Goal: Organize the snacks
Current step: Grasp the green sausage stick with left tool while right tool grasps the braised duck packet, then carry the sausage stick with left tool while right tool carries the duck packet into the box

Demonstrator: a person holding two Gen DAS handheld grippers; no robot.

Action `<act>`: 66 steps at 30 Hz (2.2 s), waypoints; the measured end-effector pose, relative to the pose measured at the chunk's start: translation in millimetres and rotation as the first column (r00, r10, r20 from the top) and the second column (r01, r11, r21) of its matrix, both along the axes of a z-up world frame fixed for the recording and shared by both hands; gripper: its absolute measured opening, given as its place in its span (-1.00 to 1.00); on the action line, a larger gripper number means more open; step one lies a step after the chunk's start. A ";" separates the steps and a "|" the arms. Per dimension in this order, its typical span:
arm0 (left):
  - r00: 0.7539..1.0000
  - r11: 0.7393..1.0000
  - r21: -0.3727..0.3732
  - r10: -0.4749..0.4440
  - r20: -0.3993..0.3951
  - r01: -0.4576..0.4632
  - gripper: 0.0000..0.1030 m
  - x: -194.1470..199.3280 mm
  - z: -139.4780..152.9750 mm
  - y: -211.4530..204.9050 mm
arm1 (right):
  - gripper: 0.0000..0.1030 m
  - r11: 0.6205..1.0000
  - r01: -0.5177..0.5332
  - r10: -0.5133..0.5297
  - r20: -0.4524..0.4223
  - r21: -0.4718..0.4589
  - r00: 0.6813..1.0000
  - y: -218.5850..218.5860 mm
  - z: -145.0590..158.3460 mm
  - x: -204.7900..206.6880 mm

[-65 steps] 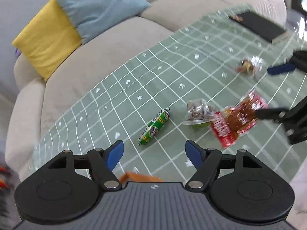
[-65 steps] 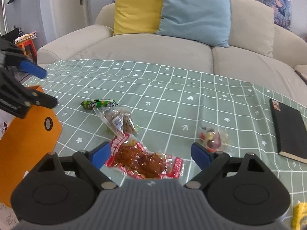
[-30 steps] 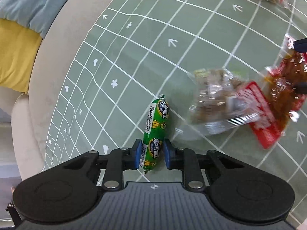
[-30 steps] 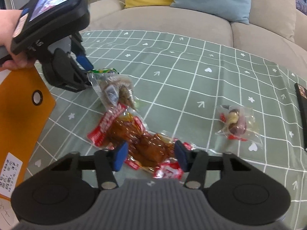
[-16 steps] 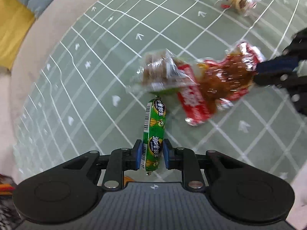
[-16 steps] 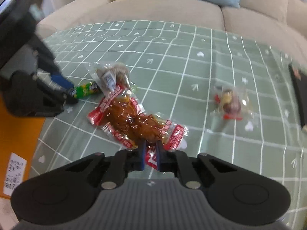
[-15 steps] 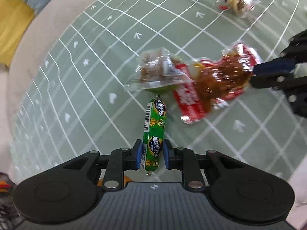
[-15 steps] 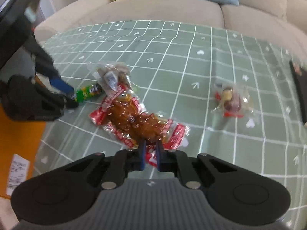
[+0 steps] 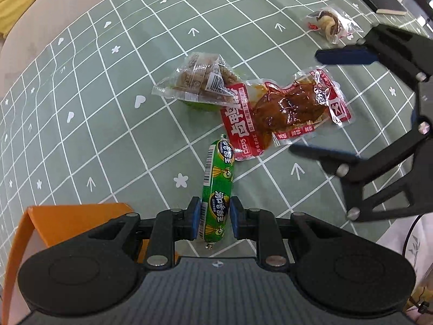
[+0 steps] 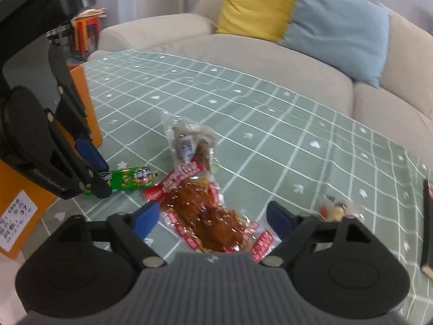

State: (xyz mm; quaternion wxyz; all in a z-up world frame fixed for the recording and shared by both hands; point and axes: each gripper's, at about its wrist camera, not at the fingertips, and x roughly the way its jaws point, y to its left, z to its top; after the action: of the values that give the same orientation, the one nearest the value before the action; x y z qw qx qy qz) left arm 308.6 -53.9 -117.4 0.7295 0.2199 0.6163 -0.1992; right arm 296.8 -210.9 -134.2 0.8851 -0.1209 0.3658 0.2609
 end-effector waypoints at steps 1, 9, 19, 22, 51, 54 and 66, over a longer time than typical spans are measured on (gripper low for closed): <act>1.000 1.000 -0.004 0.006 0.001 -0.006 -0.51 -1.2 0.4 1.3 | 0.69 1.000 -0.010 0.011 -0.009 0.003 1.000 1.4 -2.4 1.5; 0.998 0.998 -0.014 0.057 -0.005 -0.057 -0.51 3.0 0.0 -0.2 | 0.75 0.999 0.037 -0.034 -0.098 0.030 0.995 -0.4 -24.8 17.3; 0.991 0.992 0.005 0.128 -0.027 -0.128 -0.52 3.3 -9.3 -7.0 | 0.38 0.997 0.072 -0.076 -0.122 -0.038 0.990 11.2 -18.8 2.1; 0.989 0.989 -0.014 0.144 -0.042 -0.145 -0.52 -4.5 -10.2 -11.0 | 0.36 0.994 0.091 -0.100 -0.162 -0.063 0.982 10.7 -14.5 -8.7; 0.983 0.975 -0.149 0.174 0.061 -0.163 -0.27 -102.9 -11.4 -33.1 | 0.79 0.991 0.108 -0.122 -0.195 -0.081 0.973 -20.6 -14.6 -121.0; 0.983 0.977 -0.145 0.166 0.079 -0.154 -0.26 -105.7 -11.1 -36.2 | 0.81 0.993 0.102 -0.111 -0.172 -0.063 0.979 -23.7 -16.4 -121.4; 0.967 0.960 -0.207 0.219 0.132 -0.189 -0.53 -115.6 -8.8 -33.6 | 0.08 0.994 0.104 -0.109 -0.138 -0.037 0.985 -19.5 -9.1 -132.1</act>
State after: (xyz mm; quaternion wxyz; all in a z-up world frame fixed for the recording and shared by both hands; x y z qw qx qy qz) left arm 192.9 -87.4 -126.1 0.8094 0.0977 0.5554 -0.1638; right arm 164.7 -230.4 -143.2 0.8682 -0.0959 0.4365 0.2156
